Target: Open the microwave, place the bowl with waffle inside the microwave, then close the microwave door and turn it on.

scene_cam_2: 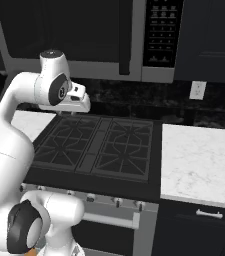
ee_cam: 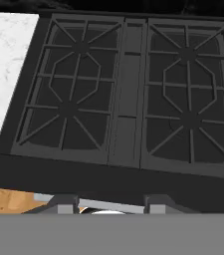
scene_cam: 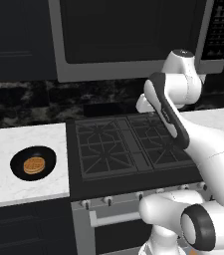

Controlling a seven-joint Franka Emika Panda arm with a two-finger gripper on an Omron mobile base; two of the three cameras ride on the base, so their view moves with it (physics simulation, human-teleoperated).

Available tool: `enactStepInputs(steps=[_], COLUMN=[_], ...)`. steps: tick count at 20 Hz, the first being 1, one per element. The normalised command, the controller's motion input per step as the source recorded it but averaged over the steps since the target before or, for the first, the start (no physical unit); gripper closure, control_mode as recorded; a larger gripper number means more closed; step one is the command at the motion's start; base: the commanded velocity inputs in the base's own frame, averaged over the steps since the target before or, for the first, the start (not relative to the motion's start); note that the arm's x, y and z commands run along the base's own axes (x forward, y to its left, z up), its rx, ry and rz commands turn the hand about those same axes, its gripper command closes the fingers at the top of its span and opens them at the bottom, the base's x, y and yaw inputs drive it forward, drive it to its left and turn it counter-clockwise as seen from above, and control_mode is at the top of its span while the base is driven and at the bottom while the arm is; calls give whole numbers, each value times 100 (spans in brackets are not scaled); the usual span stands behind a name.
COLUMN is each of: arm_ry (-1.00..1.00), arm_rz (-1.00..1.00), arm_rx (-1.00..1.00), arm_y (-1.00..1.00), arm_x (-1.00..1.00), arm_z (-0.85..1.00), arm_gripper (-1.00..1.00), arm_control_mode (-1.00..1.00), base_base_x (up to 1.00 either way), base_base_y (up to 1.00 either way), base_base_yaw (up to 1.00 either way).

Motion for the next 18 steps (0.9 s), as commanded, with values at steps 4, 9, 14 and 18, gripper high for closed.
enactStepInputs(steps=[4, 9, 14, 18], arm_ry=[-3, -17, -20, -41], arm_rz=[0, 0, -4, -8], arm_rx=[2, 6, 0, -6], arm_y=[-19, -42, -49, -62], arm_x=[-32, -52, -22, 0], arm_z=[4, 50, 56, 43], arm_gripper=[-100, -100, -100, -100], arm_control_mode=[-100, -100, -100, -100], base_base_x=[0, 0, 0, 0], base_base_y=[0, 0, 0, 0], base_base_yaw=[0, 0, 0, 0])
